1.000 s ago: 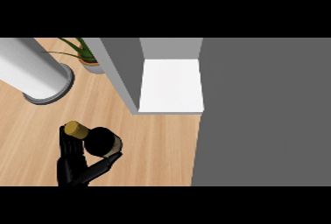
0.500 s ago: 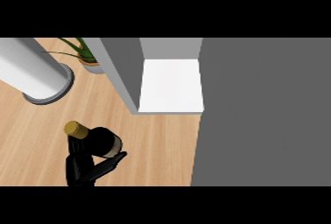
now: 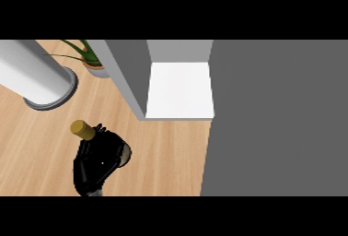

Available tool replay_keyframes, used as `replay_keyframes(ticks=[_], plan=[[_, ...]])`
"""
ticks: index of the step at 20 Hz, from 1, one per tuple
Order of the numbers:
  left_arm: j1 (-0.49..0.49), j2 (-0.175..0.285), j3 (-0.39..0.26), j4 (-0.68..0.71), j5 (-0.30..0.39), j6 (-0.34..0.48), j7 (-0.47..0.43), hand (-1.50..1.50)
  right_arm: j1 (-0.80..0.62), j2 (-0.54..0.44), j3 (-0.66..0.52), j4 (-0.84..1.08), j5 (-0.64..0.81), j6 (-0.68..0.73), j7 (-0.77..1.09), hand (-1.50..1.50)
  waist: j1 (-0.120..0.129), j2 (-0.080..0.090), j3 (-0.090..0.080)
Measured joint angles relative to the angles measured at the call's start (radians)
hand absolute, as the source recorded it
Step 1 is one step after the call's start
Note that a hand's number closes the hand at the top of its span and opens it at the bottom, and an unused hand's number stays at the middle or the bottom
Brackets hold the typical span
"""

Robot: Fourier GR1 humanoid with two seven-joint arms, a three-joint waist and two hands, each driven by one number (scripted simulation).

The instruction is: Pick up the wine, place it into the cabinet and close the cabinet

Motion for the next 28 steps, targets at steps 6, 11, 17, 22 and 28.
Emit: replay_keyframes(ticks=[6, 11, 17, 22, 28], plan=[[-0.054, 0.010, -0.015, 0.065, -0.046, -0.028, -0.033, 1.50, 0.018, 0.001, -0.002, -0.004, -0.003, 0.010, -0.003, -1.50, -0.002, -0.001, 0.002], [-0.094, 0.017, -0.042, 0.082, -0.143, 0.057, -0.063, 1.50, 0.040, 0.003, -0.018, 0.001, -0.004, 0.024, -0.030, -1.50, -0.002, -0.003, 0.003], [-0.060, 0.152, -0.064, 0.063, -0.145, -0.140, -0.038, 1.50, 0.052, 0.013, -0.015, 0.005, -0.004, 0.032, -0.049, -1.50, -0.001, -0.003, 0.001], [-0.052, 0.245, -0.054, 0.025, -0.152, -0.254, -0.038, 1.50, 0.028, 0.007, -0.041, 0.009, -0.009, 0.036, -0.035, -1.50, 0.002, -0.001, 0.001], [-0.006, 0.263, -0.053, -0.155, -0.145, -0.262, 0.008, 1.50, 0.017, 0.017, -0.036, 0.011, -0.012, 0.033, -0.026, -1.50, 0.006, -0.002, 0.001]])
